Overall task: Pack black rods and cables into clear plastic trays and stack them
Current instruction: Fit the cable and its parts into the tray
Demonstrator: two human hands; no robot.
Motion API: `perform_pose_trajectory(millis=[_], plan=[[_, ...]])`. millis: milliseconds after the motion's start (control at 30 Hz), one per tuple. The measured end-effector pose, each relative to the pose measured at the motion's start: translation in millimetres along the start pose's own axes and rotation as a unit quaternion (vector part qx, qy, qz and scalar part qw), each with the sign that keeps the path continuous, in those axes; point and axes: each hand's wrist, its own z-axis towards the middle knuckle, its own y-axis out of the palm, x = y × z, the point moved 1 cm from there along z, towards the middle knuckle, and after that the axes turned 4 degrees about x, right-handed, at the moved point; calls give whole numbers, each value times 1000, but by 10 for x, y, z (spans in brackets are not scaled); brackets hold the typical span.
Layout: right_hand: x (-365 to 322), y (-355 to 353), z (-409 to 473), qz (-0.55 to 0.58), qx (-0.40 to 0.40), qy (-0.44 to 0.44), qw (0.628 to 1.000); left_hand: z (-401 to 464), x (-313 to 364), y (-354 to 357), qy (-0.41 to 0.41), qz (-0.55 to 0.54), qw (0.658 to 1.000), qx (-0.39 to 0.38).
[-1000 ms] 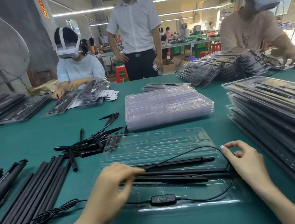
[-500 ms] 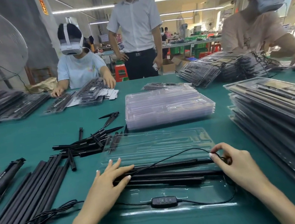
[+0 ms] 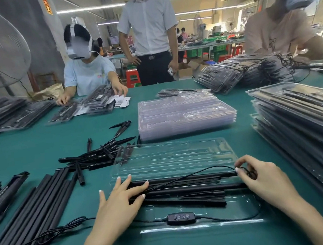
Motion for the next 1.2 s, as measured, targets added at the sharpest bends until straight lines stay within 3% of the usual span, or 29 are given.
perform_pose_trajectory(millis=[167,300,433,600,833,1033,1133,1200], plan=[[-25,8,-14,36,11,-33,999,38,-16,-23,12,33,999,32],[-2,-10,-10,50,4,-23,998,125,127,2,105,-14,994,20],[51,-64,-15,103,0,-31,994,192,158,98,174,12,985,-14],[154,-206,-12,68,-91,-69,991,204,103,218,188,88,977,-55],[97,-184,-15,61,-88,-128,986,185,97,229,174,57,983,-30],[139,-124,-12,102,-89,-153,979,167,50,126,104,-213,970,-47],[152,-102,-14,93,-84,-165,978,236,76,45,62,-409,910,-40],[158,-126,-20,97,-71,-174,977,212,44,6,37,-480,876,-18]])
